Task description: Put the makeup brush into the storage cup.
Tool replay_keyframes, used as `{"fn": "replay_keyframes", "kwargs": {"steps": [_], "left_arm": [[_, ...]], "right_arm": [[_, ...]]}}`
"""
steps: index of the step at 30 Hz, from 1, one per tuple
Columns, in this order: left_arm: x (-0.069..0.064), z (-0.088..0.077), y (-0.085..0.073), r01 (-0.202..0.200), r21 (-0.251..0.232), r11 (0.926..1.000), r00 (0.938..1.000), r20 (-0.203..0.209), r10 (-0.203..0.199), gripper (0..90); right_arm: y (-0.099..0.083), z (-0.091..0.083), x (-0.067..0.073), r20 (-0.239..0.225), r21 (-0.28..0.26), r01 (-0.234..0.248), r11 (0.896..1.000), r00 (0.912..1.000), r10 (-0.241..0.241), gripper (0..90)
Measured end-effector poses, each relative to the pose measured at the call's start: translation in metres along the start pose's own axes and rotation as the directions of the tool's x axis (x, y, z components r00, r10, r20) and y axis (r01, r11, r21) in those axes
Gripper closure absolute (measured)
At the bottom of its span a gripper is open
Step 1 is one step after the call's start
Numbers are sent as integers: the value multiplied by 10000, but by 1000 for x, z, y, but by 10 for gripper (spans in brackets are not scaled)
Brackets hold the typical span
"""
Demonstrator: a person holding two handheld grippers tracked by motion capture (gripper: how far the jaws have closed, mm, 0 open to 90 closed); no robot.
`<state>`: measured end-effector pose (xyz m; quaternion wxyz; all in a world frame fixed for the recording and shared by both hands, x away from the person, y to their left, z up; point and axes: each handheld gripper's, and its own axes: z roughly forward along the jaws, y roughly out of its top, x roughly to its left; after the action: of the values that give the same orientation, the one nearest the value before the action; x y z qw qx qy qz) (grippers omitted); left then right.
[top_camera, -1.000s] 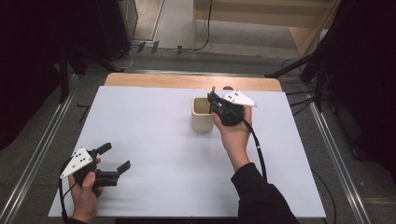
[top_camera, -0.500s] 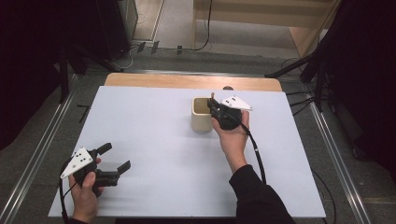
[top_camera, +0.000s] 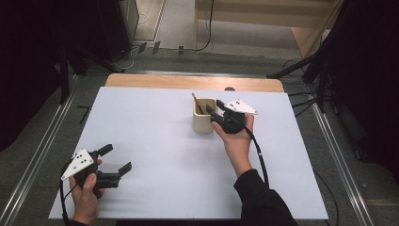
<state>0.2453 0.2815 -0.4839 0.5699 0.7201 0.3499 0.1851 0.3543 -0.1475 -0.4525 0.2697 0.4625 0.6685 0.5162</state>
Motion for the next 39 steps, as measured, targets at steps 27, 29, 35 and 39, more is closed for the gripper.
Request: {"fn": "replay_keyframes", "kwargs": {"steps": [27,29,35,39], "left_arm": [[-1,1,0,-58,6,10000,10000,-17,58,0],[-2,1,0,-61,5,10000,10000,-33,61,0],[-4,3,1,-103,36,9999,9999,22,103,0],[-4,3,1,-136,60,9999,9999,32,136,0]], "right_arm": [[-25,-42,-8,221,-239,71,9997,9997,-66,133],[-27,-47,-10,151,-322,-30,9995,9999,35,124],[-35,-58,-13,-50,-272,35,9996,10000,-37,37],[-41,-65,-15,-121,-163,127,9998,9998,-129,0]]}}
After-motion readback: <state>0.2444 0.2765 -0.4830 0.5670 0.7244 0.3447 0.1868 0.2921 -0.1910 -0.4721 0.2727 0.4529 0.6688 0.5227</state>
